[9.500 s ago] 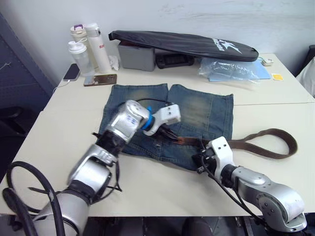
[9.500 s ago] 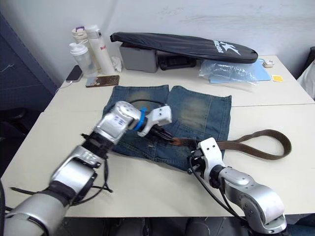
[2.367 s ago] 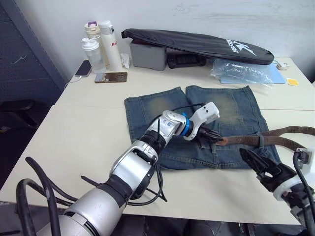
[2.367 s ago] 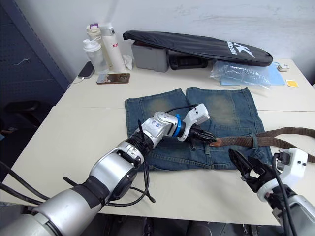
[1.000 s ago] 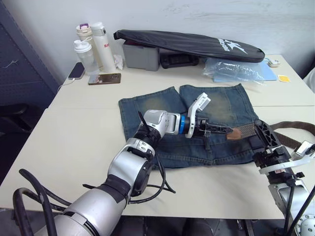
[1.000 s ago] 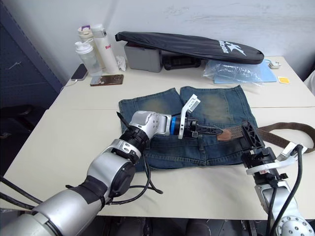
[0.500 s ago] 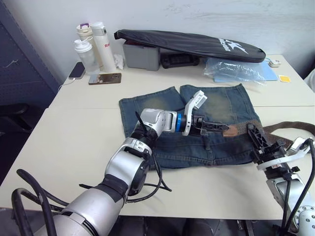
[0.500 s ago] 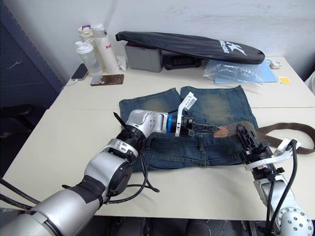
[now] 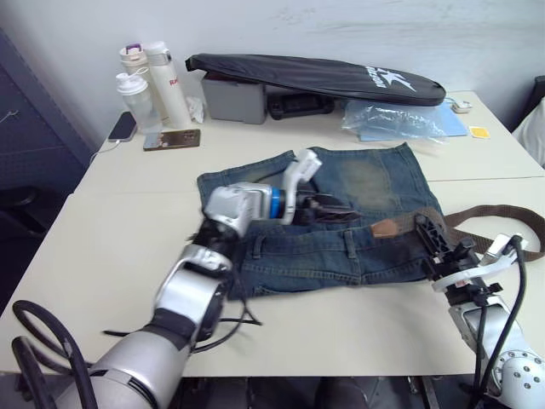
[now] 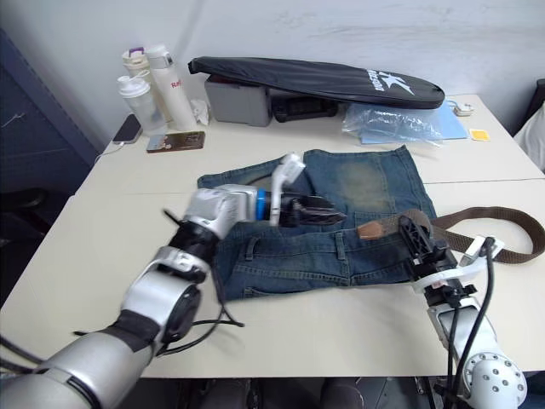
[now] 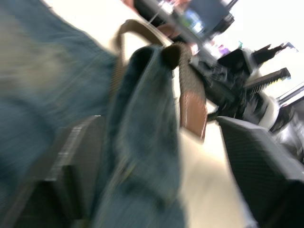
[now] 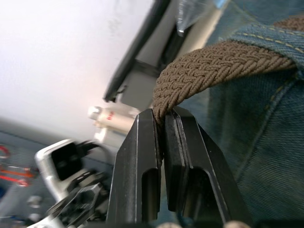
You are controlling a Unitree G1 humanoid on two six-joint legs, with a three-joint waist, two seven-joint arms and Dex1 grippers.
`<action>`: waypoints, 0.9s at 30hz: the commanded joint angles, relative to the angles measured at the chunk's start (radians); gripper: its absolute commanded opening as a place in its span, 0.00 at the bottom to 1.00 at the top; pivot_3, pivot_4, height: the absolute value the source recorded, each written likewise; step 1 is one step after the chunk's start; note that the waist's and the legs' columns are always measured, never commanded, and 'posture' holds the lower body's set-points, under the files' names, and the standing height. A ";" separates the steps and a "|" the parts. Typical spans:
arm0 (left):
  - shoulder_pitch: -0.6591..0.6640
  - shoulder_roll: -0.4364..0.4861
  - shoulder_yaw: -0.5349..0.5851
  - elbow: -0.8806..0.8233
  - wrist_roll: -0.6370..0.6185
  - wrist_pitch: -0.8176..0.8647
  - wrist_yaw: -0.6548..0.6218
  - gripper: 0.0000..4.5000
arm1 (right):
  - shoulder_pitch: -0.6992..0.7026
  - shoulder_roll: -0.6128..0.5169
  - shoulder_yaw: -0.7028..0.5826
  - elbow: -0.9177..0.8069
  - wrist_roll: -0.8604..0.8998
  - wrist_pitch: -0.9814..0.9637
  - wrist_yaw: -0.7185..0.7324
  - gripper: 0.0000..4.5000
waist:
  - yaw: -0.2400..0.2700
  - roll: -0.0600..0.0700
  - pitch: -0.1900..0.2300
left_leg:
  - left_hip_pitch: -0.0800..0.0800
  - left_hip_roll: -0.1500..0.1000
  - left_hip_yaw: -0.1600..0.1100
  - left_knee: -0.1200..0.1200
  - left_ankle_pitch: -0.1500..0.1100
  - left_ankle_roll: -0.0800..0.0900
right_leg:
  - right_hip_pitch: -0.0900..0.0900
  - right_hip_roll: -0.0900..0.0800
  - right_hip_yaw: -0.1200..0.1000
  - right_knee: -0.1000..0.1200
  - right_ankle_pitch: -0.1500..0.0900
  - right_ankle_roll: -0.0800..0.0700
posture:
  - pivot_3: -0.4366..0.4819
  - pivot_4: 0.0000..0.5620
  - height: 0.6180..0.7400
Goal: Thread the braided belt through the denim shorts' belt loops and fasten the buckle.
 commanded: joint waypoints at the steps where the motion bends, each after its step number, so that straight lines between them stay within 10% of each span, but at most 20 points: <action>1: 0.043 0.080 -0.009 -0.205 -0.014 -0.046 -0.057 1.00 | -0.007 0.007 0.021 -0.052 -0.058 -0.001 -0.013 0.00 | -0.001 0.000 0.000 | 0.003 0.000 0.000 0.000 0.000 0.000 | 0.000 0.000 0.000 0.001 0.000 0.000 | 0.48 0.27 0.03; 14: 0.233 0.392 -0.044 -0.464 0.009 -0.245 -0.212 1.00 | -0.035 0.035 0.005 0.039 -0.133 0.004 0.026 0.00 | 0.013 0.002 -0.003 | -0.003 -0.001 0.001 0.003 -0.001 0.000 | 0.000 0.001 0.009 0.004 0.001 -0.002 | 0.48 0.27 0.03; 27: 0.258 0.405 -0.024 -0.508 -0.050 -0.168 -0.157 1.00 | -0.041 0.078 0.014 0.098 -0.158 0.044 0.065 0.00 | 0.012 0.002 -0.003 | -0.004 -0.002 0.001 0.003 -0.001 0.001 | -0.001 0.005 0.021 0.006 0.001 -0.002 | 0.48 0.27 0.03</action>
